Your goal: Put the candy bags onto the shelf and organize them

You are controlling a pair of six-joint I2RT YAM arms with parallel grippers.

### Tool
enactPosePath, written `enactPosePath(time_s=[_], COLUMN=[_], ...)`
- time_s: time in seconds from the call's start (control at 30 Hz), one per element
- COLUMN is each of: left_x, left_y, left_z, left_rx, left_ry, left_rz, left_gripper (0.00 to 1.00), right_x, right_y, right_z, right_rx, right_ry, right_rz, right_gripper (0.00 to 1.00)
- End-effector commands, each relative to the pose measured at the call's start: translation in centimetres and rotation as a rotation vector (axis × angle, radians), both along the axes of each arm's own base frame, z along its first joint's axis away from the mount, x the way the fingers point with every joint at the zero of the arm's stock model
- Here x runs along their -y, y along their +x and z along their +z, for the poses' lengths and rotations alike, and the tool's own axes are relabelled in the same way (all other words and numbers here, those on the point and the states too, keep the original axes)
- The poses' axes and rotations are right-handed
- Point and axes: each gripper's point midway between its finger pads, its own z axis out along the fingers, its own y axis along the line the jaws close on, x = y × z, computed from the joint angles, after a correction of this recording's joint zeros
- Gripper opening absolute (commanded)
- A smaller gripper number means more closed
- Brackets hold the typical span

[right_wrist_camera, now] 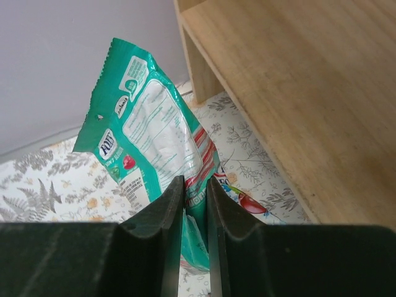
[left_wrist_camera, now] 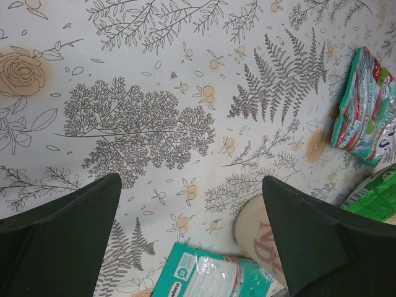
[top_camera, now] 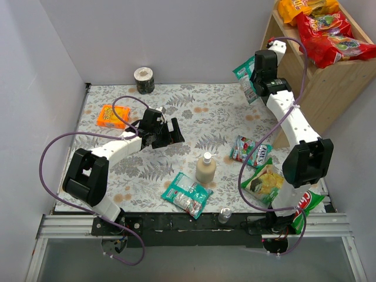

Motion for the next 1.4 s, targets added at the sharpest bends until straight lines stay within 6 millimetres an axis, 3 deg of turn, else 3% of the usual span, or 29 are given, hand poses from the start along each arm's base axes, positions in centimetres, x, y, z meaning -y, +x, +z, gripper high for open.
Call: enactPosePath(time_s=[0.0, 0.23, 0.33, 0.4, 0.47, 0.5, 0.53, 0.57, 0.63, 0.67, 0.73, 0.77, 0.9, 1.0, 1.2, 1.37], left_x=[0.0, 0.0, 0.2, 1.0, 2.3, 3.4, 4.2, 4.9, 6.1, 7.2, 7.6, 7.9, 8.9, 9.5, 11.0, 13.8], left_y=[0.6, 0.7, 1.2, 1.5, 3.1, 3.3, 4.5, 5.7, 6.7, 8.3, 9.1, 9.6, 8.6, 7.8, 5.7, 2.9], left_z=[2.6, 2.7, 2.9, 3.4, 5.2, 6.4, 8.8, 9.7, 12.2, 14.9, 17.6, 20.5, 24.0, 25.3, 25.9, 25.8], left_rx=[0.061, 0.062, 0.07, 0.09, 0.159, 0.205, 0.277, 0.31, 0.378, 0.437, 0.485, 0.546, 0.609, 0.61, 0.549, 0.522], left_ry=[-0.018, -0.018, -0.017, -0.036, -0.07, -0.094, -0.114, -0.123, -0.164, -0.196, -0.254, -0.294, -0.432, -0.49, -0.61, -0.68], left_rz=[-0.006, -0.005, -0.009, -0.053, -0.1, -0.181, -0.211, -0.231, -0.336, -0.374, -0.451, -0.488, -0.709, -0.793, -0.913, -1.009], left_gripper=[0.98, 0.98, 0.98, 0.98, 0.98, 0.98, 0.98, 0.98, 0.98, 0.98, 0.98, 0.98, 0.98, 0.98, 0.98, 0.96], right_x=[2.5, 2.5, 2.1, 0.8, -1.6, -2.4, -3.1, -4.9, -6.2, -6.9, -7.9, -8.6, -10.4, -11.3, -12.1, -12.8], right_y=[-0.2, 0.6, 0.5, 0.2, -0.4, -0.7, -1.4, -2.1, -3.5, -4.5, -5.8, -6.9, -9.5, -11.0, -13.2, -14.3], right_z=[5.5, 5.2, 5.7, 6.8, 7.1, 8.2, 7.3, 7.5, 6.8, 7.2, 6.3, 7.0, 6.8, 7.1, 7.0, 6.4], right_rx=[0.22, 0.213, 0.203, 0.215, 0.187, 0.193, 0.136, 0.123, 0.069, 0.07, 0.036, 0.049, 0.023, 0.024, 0.007, -0.011], right_ry=[0.11, 0.021, -0.053, -0.081, -0.079, -0.073, -0.062, -0.033, -0.003, 0.015, 0.041, 0.052, 0.075, 0.097, 0.097, 0.101], right_rz=[-0.168, -0.132, -0.057, 0.057, 0.217, 0.272, 0.323, 0.428, 0.513, 0.564, 0.634, 0.689, 0.84, 0.914, 0.999, 1.04], right_gripper=[0.01, 0.01, 0.01, 0.01, 0.01, 0.01, 0.01, 0.01, 0.01, 0.01, 0.01, 0.01, 0.01, 0.01, 0.01, 0.01])
